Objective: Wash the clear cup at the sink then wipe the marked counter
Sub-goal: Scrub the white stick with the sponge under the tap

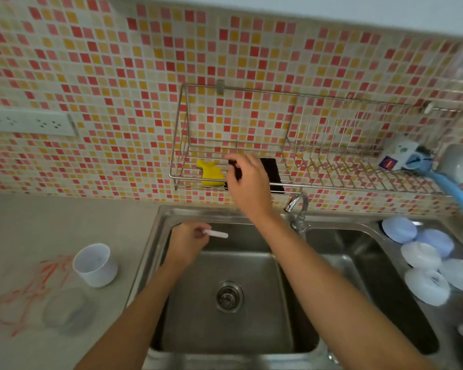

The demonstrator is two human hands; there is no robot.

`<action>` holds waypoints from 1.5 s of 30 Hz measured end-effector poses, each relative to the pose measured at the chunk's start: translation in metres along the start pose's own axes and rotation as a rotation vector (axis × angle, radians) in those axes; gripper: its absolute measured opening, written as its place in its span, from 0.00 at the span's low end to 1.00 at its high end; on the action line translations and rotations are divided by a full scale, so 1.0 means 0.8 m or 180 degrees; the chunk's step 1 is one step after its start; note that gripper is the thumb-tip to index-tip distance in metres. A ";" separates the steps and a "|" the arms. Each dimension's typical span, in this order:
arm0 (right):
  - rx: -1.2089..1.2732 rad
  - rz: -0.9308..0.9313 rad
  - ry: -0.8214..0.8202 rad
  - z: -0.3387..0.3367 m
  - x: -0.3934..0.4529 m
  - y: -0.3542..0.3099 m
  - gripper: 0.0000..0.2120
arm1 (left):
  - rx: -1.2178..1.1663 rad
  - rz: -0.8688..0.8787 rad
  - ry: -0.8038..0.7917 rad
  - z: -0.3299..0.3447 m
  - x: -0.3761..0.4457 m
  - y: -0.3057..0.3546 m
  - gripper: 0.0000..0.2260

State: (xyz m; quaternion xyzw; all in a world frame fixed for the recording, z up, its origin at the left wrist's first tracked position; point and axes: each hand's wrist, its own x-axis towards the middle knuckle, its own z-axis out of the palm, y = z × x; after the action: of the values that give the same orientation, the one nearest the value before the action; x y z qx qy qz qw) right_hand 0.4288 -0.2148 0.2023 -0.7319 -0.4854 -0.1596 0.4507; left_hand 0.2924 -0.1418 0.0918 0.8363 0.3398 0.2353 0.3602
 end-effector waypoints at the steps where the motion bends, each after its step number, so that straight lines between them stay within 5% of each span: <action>1: -0.0062 0.0044 -0.0292 0.009 0.018 0.001 0.13 | -0.0028 -0.0044 0.0070 0.000 0.001 0.002 0.09; 7: -0.0342 0.0738 -0.1989 0.077 0.079 0.025 0.26 | -0.0239 -0.0188 0.0358 -0.006 0.002 0.008 0.07; 11: -0.0304 0.0907 -0.2115 0.092 0.089 0.027 0.14 | -0.0381 -0.0302 0.0454 -0.011 0.010 -0.001 0.07; 15: 0.0319 0.1181 -0.1524 0.074 0.092 0.026 0.10 | -0.0286 -0.0242 0.0433 -0.010 0.019 -0.006 0.07; 22: 0.1318 0.0886 0.0084 -0.008 -0.011 0.018 0.21 | -0.0407 -0.0227 0.0360 -0.004 0.022 -0.009 0.07; 28: 0.0304 0.0698 -0.0554 0.012 -0.135 0.053 0.25 | -0.0950 -0.0285 0.0047 0.020 0.010 0.001 0.08; 36: -0.0312 0.0356 -0.0432 0.021 -0.168 0.050 0.24 | -0.1004 -0.0139 0.0147 0.036 -0.013 0.032 0.11; 40: -0.0228 0.0904 -0.0219 0.018 -0.161 0.065 0.24 | -0.1038 -0.0304 0.0311 0.040 -0.018 0.036 0.07; 45: -0.0393 0.0384 -0.0401 0.020 -0.176 0.056 0.24 | -0.0984 -0.0234 0.0210 0.037 -0.020 0.033 0.07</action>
State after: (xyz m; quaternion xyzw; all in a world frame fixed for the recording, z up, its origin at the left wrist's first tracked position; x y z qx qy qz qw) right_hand 0.3970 -0.2870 0.0768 -0.7948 -0.4571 -0.1155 0.3821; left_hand 0.3114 -0.1806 0.0910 0.7498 0.3416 0.2988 0.4815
